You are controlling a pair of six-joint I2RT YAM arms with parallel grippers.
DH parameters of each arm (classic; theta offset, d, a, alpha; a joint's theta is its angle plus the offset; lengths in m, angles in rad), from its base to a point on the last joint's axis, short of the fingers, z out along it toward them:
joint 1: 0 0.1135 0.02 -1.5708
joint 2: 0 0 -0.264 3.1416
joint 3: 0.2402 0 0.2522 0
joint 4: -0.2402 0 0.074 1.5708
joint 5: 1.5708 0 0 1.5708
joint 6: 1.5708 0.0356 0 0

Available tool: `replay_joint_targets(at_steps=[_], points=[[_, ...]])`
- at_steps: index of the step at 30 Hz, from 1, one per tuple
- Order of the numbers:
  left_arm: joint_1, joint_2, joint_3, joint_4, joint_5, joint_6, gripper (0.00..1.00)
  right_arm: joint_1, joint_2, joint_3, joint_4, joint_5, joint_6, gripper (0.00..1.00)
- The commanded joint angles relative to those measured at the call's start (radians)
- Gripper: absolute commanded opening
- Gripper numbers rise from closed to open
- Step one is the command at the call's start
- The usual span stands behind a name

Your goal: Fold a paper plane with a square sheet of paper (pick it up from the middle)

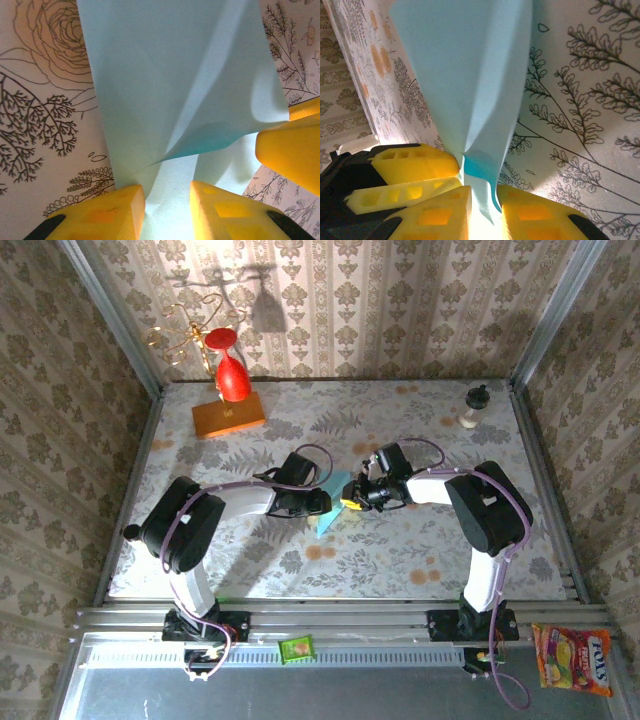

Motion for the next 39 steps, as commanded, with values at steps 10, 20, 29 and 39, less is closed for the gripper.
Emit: replay_joint_targets(at_steps=[10, 20, 29, 39], points=[[0.007, 0.011, -0.032, -0.105, -0.045, -0.019, 0.26, 0.004, 0.022, 0.012, -0.032, -0.011, -0.018, 0.20], [0.007, -0.001, -0.030, -0.117, -0.059, -0.023, 0.25, 0.004, 0.021, 0.019, -0.085, 0.045, -0.033, 0.19], [0.009, -0.049, -0.014, -0.151, -0.080, -0.020, 0.27, 0.004, 0.007, 0.009, -0.041, 0.054, -0.015, 0.10], [-0.046, -0.257, 0.009, -0.241, -0.259, 0.037, 0.42, 0.006, -0.097, -0.052, 0.027, 0.066, 0.080, 0.07]])
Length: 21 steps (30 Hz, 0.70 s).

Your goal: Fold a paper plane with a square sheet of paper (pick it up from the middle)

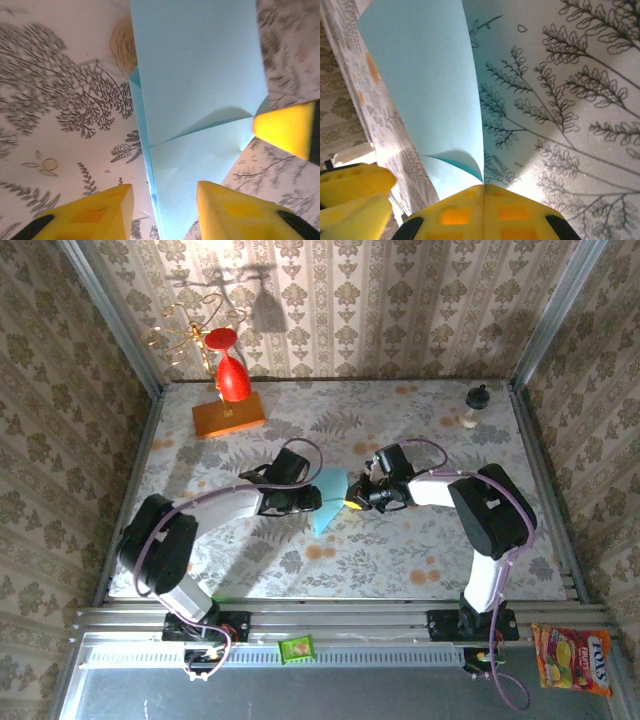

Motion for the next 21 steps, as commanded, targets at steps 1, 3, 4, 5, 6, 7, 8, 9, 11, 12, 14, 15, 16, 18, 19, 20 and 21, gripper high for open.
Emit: replay_joint_targets(at_steps=[1, 3, 4, 5, 6, 7, 8, 9, 11, 12, 14, 15, 16, 18, 19, 20, 21], points=[[-0.050, -0.064, 0.006, -0.055, -0.123, 0.053, 0.44, 0.006, -0.064, -0.027, 0.030, 0.021, 0.060, 0.07], [-0.090, -0.083, -0.009, -0.034, -0.179, 0.092, 0.48, 0.009, -0.088, -0.040, 0.030, 0.031, 0.085, 0.07], [-0.104, -0.090, -0.020, -0.012, -0.186, 0.105, 0.49, 0.010, -0.101, -0.045, 0.029, 0.037, 0.098, 0.07], [-0.117, -0.095, -0.036, 0.018, -0.186, 0.122, 0.51, 0.009, -0.114, -0.049, 0.023, 0.043, 0.110, 0.07], [-0.126, -0.100, -0.050, 0.046, -0.189, 0.133, 0.53, 0.009, -0.122, -0.054, 0.022, 0.047, 0.121, 0.07], [-0.138, -0.103, -0.068, 0.082, -0.193, 0.144, 0.56, 0.009, -0.130, -0.058, 0.022, 0.049, 0.131, 0.07], [-0.147, -0.105, -0.087, 0.115, -0.194, 0.160, 0.57, 0.011, -0.137, -0.061, 0.016, 0.051, 0.141, 0.07], [-0.157, -0.107, -0.103, 0.146, -0.196, 0.178, 0.59, 0.011, -0.143, -0.064, 0.012, 0.053, 0.148, 0.07], [-0.188, -0.118, -0.143, 0.237, -0.214, 0.236, 0.65, 0.011, -0.154, -0.068, 0.001, 0.058, 0.165, 0.07], [-0.203, -0.120, -0.157, 0.273, -0.218, 0.265, 0.69, 0.010, -0.158, -0.072, 0.002, 0.058, 0.175, 0.07], [-0.227, -0.116, -0.174, 0.319, -0.239, 0.313, 0.72, 0.010, -0.167, -0.078, 0.006, 0.058, 0.192, 0.07], [-0.233, -0.112, -0.173, 0.319, -0.243, 0.325, 0.73, 0.009, -0.169, -0.078, 0.011, 0.057, 0.197, 0.07], [-0.238, -0.106, -0.169, 0.318, -0.249, 0.338, 0.73, 0.011, -0.169, -0.077, 0.011, 0.055, 0.200, 0.07], [-0.245, -0.097, -0.165, 0.318, -0.263, 0.354, 0.74, 0.012, -0.168, -0.068, 0.009, 0.043, 0.198, 0.07], [-0.245, -0.093, -0.166, 0.324, -0.260, 0.362, 0.74, 0.011, -0.163, -0.063, 0.005, 0.037, 0.196, 0.07], [-0.244, -0.089, -0.166, 0.328, -0.259, 0.371, 0.74, 0.012, -0.161, -0.060, 0.010, 0.028, 0.195, 0.07], [-0.244, -0.087, -0.164, 0.327, -0.257, 0.378, 0.74, 0.015, -0.156, -0.054, 0.011, 0.021, 0.188, 0.07]])
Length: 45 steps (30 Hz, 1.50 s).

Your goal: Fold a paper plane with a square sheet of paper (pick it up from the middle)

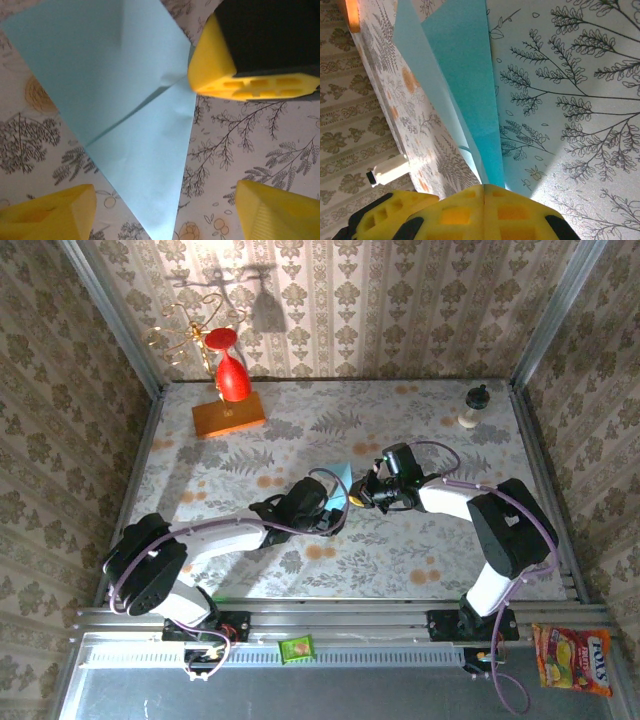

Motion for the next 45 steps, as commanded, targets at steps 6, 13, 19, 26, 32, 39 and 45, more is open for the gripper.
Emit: replay_joint_targets(at_steps=[6, 13, 19, 26, 32, 39, 45], points=[[-0.015, 0.000, -0.069, 0.165, -0.035, 0.178, 0.74, 0.031, 0.030, 0.060, -0.023, -0.046, -0.008, 0.07], [-0.013, 0.007, -0.127, 0.256, -0.049, 0.243, 0.75, 0.039, 0.055, 0.076, -0.019, -0.049, 0.010, 0.07], [-0.012, 0.058, -0.118, 0.276, -0.057, 0.256, 0.68, 0.041, 0.060, 0.081, -0.017, -0.052, 0.021, 0.07], [-0.010, 0.113, -0.103, 0.296, -0.066, 0.270, 0.57, 0.041, 0.059, 0.085, -0.025, -0.053, 0.022, 0.07], [0.005, 0.127, -0.117, 0.335, -0.064, 0.263, 0.46, 0.039, 0.057, 0.083, -0.032, -0.054, 0.022, 0.07], [0.013, 0.138, -0.124, 0.343, -0.058, 0.263, 0.34, 0.040, 0.055, 0.084, -0.034, -0.056, 0.024, 0.10], [0.019, 0.144, -0.134, 0.355, -0.053, 0.256, 0.27, 0.030, 0.048, 0.084, -0.037, -0.059, 0.028, 0.16]])
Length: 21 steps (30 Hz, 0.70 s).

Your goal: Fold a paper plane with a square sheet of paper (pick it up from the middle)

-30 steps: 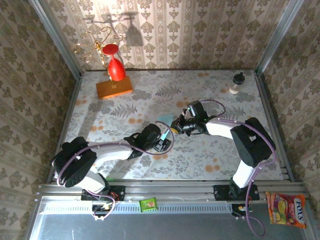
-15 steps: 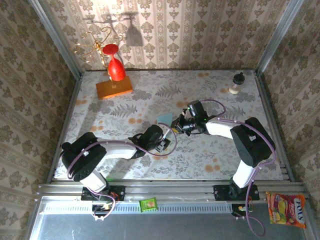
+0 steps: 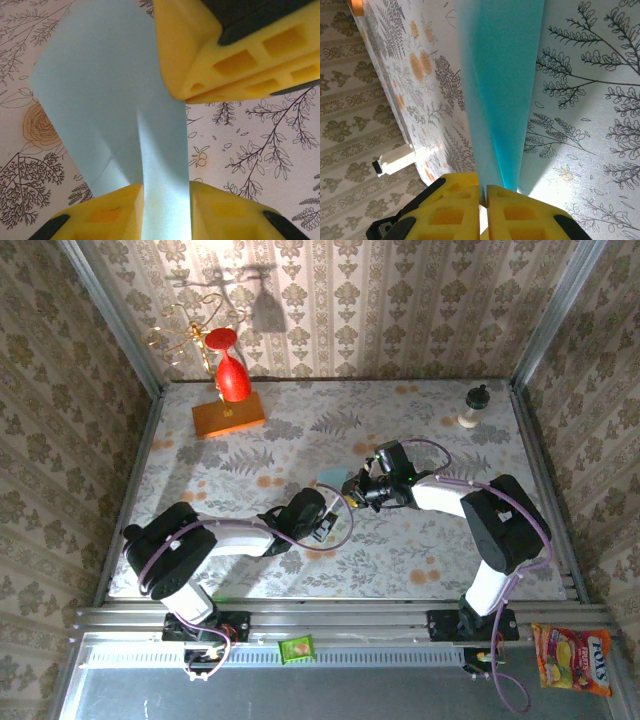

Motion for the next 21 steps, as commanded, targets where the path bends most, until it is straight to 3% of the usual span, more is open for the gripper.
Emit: replay_joint_targets(at_steps=[1, 10, 21], points=[[0.013, 0.010, -0.009, 0.016, -0.002, 0.003, 0.26, -0.006, 0.004, 0.031, -0.037, -0.025, 0.007, 0.19], [0.044, -0.018, -0.056, 0.062, 0.054, -0.065, 0.20, -0.085, -0.060, -0.011, -0.061, 0.003, -0.064, 0.43], [0.142, -0.044, -0.097, 0.122, 0.289, -0.238, 0.13, -0.113, -0.071, -0.033, -0.112, 0.052, -0.127, 0.44]])
